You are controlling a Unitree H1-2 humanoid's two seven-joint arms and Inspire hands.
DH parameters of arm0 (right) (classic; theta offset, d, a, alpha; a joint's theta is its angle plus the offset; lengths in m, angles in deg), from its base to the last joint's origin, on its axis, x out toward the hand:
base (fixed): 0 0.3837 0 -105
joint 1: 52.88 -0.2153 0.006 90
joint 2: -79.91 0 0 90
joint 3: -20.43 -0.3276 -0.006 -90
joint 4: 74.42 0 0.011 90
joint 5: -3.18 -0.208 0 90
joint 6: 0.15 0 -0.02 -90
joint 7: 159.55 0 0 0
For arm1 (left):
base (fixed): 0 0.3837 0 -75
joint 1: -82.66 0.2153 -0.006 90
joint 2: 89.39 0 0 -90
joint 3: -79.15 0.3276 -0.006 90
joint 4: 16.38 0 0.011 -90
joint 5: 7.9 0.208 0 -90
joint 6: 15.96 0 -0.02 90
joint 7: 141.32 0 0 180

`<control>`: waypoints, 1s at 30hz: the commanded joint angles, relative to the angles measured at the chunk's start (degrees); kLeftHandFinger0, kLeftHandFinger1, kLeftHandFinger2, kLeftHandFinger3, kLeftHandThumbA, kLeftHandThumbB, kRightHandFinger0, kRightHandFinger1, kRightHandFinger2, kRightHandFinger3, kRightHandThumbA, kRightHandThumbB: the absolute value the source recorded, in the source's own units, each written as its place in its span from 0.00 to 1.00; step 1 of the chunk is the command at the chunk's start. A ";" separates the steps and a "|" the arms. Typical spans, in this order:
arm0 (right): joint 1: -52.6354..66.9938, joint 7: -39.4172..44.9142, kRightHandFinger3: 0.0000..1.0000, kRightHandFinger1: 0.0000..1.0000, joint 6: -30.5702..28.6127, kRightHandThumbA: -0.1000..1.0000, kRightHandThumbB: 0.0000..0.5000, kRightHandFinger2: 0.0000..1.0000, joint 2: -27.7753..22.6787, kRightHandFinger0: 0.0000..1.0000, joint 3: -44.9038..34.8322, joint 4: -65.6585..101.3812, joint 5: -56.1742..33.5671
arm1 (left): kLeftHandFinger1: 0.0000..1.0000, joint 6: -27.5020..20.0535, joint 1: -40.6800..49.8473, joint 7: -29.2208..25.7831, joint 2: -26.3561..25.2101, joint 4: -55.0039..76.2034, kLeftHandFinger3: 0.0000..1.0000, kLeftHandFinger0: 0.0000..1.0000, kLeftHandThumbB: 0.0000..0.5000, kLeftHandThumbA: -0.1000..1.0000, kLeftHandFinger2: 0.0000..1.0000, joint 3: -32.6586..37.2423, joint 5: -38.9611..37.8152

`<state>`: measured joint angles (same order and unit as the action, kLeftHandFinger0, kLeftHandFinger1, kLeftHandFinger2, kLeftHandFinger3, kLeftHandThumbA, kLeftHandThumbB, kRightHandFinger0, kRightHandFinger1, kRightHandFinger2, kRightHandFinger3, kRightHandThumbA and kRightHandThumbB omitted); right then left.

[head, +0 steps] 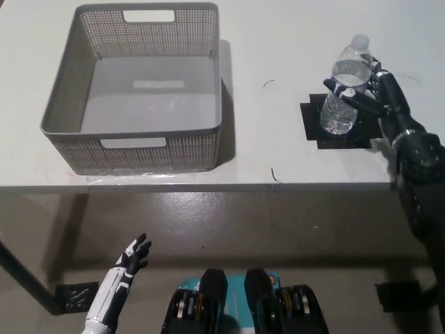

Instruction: Use the right hand to pick up a water botttle and place it into a container on the left side

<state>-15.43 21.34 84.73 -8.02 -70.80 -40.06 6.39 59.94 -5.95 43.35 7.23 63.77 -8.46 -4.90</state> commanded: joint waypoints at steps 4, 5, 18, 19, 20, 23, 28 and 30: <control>-13.46 -9.29 1.00 1.00 -8.10 0.49 0.96 1.00 2.50 1.00 -4.09 -11.26 -3.27 | 1.00 -1.99 -0.73 0.82 -0.46 0.57 1.00 1.00 0.36 1.00 1.00 0.12 -0.31; -14.64 -10.34 1.00 0.74 -9.37 0.40 0.88 0.86 3.10 0.73 -7.05 -13.02 -6.00 | 1.00 -1.92 -0.81 0.96 -0.42 0.64 1.00 1.00 0.36 1.00 1.00 0.15 -0.45; -21.87 -14.24 0.57 0.08 -15.21 0.00 0.16 0.58 6.95 0.00 -16.70 -14.36 -10.17 | 1.00 -3.21 -1.01 1.84 -1.23 0.31 1.00 1.00 0.25 1.00 1.00 -0.14 -0.52; -22.03 -14.12 0.63 0.11 -15.24 0.00 0.16 0.61 7.22 0.00 -16.63 -12.96 -10.23 | 1.00 -3.49 -1.07 1.75 -1.10 0.10 1.00 1.00 0.25 1.00 1.00 -0.30 -0.81; -22.17 -14.11 0.67 0.17 -15.29 0.00 0.14 0.63 7.67 0.00 -16.32 -10.57 -10.04 | 1.00 -3.33 -1.08 1.77 -0.98 0.11 1.00 1.00 0.26 1.00 1.00 -0.46 -1.25; -22.13 -13.64 0.73 0.25 -13.70 0.00 0.13 0.67 9.19 0.00 -15.29 -2.17 -9.86 | 1.00 -2.97 -1.21 1.72 -0.87 0.21 1.00 1.00 0.24 1.00 1.00 -0.58 -1.39; -21.51 -14.07 0.78 0.31 -10.84 0.00 0.27 0.70 10.86 0.00 -12.43 8.26 -7.55 | 1.00 -2.03 -0.83 1.48 -0.52 0.68 1.00 1.00 0.25 1.00 1.00 -0.74 -1.56; -21.48 -14.42 0.78 0.33 -9.16 0.00 0.18 0.70 11.62 0.00 -11.21 11.98 -6.71 | 1.00 -1.70 -0.70 1.51 -0.79 0.87 1.00 1.00 0.26 1.00 1.00 -0.54 -0.89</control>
<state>-32.39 8.09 74.91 2.05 -84.76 -36.70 -2.21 59.41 -6.21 44.44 7.09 63.45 -8.74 -5.22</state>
